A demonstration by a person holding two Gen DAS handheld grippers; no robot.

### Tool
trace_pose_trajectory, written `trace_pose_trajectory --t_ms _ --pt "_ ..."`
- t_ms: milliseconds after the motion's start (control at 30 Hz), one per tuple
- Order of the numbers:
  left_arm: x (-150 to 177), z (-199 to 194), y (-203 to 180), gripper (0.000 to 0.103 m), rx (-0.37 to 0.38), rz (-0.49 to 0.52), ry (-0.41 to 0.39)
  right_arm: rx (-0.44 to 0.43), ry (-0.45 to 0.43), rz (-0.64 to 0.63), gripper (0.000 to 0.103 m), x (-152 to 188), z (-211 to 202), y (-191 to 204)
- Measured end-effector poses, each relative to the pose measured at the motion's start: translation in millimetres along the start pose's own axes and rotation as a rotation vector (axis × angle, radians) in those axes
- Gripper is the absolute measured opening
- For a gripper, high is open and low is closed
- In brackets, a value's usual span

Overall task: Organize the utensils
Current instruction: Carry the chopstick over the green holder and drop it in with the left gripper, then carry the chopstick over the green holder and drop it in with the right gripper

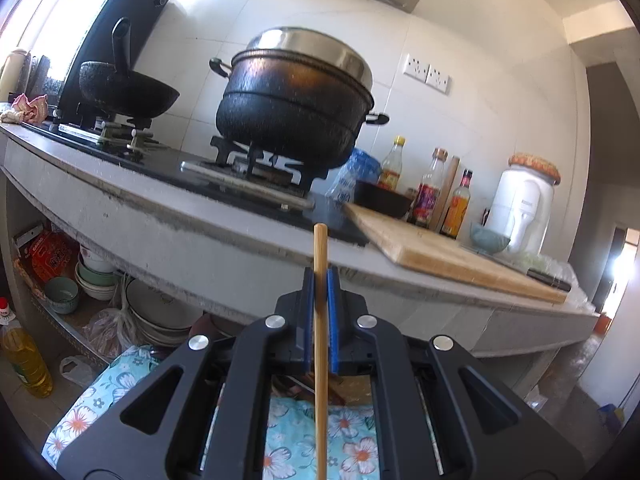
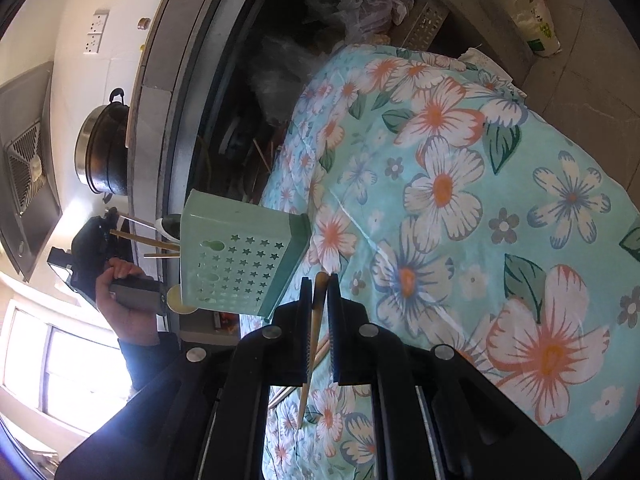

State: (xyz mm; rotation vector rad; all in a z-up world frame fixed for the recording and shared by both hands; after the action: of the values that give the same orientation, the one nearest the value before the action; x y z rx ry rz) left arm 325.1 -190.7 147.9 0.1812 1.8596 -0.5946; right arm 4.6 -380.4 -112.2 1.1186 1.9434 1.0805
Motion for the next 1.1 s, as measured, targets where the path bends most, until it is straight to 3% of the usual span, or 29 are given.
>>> trace_pose_trajectory --t_ms 300,333,400,567,667,867,1100 --pt "36.1 -8.0 1.7 0.008 0.019 0.027 0.047 -0.005 -0.001 -0.003 0.008 -0.3 0.9 0.8" --pt "39.2 -12.1 0.9 0.012 0.029 0.035 0.052 -0.005 -0.002 -0.004 0.008 0.5 0.1 1.2" --pt "43.0 -22.6 -1.1 0.029 0.044 0.047 0.052 -0.007 -0.004 -0.007 0.008 2.3 -2.0 2.3" --pt "48.1 -62.0 -6.2 0.057 0.057 0.094 0.030 -0.013 -0.018 -0.025 0.007 7.4 -9.0 9.1" --pt "51.1 -86.7 -7.4 0.065 0.058 0.126 0.043 -0.014 -0.035 -0.050 0.007 10.7 -15.4 17.2" --pt "80.6 -128.7 -6.9 0.079 0.076 0.244 0.175 -0.012 -0.086 -0.158 0.006 16.7 -35.3 47.6" --pt "152.3 -159.1 14.9 0.083 0.071 0.307 0.359 0.021 -0.157 -0.391 0.006 24.9 -60.0 113.5"
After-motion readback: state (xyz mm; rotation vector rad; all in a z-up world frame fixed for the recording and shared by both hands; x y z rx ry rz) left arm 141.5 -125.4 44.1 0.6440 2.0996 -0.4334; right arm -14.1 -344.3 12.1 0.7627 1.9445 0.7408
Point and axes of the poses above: each gripper's, at about its wrist camera, not at the fingertips, and z roughly the way its jaws point, y to its left, x to its underside, the point moved 5 cm from there along z, roughly the way its jaws point, and after that the axes turned 6 degrees about y, right-handed, at the moved point
